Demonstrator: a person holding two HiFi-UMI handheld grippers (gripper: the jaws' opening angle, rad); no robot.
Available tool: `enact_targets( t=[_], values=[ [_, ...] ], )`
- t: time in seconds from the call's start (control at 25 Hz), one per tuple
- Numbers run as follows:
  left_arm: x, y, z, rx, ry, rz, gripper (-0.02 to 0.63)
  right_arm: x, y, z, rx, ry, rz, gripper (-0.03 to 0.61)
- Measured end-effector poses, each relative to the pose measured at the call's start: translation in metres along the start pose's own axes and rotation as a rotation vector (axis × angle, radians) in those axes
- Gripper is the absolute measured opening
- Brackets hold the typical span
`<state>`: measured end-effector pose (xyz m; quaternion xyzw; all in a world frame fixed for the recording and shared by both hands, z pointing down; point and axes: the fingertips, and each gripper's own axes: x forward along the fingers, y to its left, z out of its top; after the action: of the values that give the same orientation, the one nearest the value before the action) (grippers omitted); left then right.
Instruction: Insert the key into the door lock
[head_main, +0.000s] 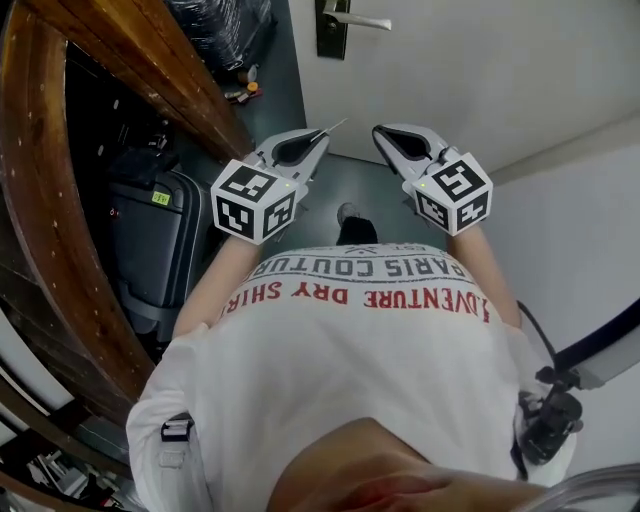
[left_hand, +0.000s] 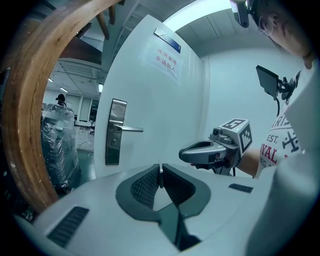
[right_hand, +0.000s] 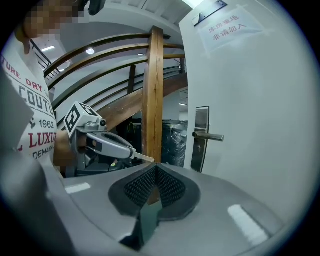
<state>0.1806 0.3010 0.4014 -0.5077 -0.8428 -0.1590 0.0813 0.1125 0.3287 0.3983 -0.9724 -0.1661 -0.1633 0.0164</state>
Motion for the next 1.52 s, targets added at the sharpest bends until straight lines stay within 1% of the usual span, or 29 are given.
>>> enact_targets(
  t=[0.16,0.28,0.4,0.56,0.68,0.76,0.84,0.92,1.08,1.36,1.44,1.52],
  values=[
    [0.019,0.023,0.000,-0.023,0.017,0.022,0.023,0.022,-0.029,-0.002,0.020,-0.001,0.005,0.003],
    [0.035,0.041,0.003,-0.041,0.022,0.035,0.023,0.036,-0.056,0.002,0.009,-0.010,-0.001,0.003],
    [0.052,0.057,0.011,-0.050,0.022,0.043,0.023,0.049,-0.089,0.014,-0.021,-0.030,-0.019,0.023],
    [0.072,0.072,0.019,-0.061,0.027,0.051,0.023,0.065,-0.141,0.041,-0.046,-0.077,-0.052,0.038],
    [0.081,0.084,0.025,-0.073,0.025,0.065,0.023,0.078,-0.174,0.060,-0.068,-0.104,-0.088,0.089],
    [0.085,0.091,0.025,-0.089,0.023,0.072,0.023,0.086,-0.190,0.066,-0.088,-0.105,-0.108,0.131],
    [0.088,0.097,0.023,-0.107,0.023,0.075,0.023,0.093,-0.203,0.068,-0.099,-0.102,-0.122,0.153],
    [0.090,0.101,0.019,-0.121,0.023,0.080,0.023,0.102,-0.211,0.065,-0.095,-0.104,-0.128,0.155],
    [0.093,0.107,0.012,-0.150,0.021,0.081,0.023,0.116,-0.211,0.058,-0.078,-0.105,-0.094,0.153],
    [0.097,0.108,0.007,-0.197,0.007,0.073,0.023,0.117,-0.212,0.057,-0.074,-0.103,-0.078,0.152],
    [0.098,0.108,0.008,-0.223,-0.009,0.072,0.023,0.117,-0.212,0.057,-0.066,-0.106,-0.079,0.152],
    [0.100,0.111,0.012,-0.270,-0.040,0.068,0.023,0.117,-0.211,0.057,-0.061,-0.109,-0.080,0.152]
  ],
)
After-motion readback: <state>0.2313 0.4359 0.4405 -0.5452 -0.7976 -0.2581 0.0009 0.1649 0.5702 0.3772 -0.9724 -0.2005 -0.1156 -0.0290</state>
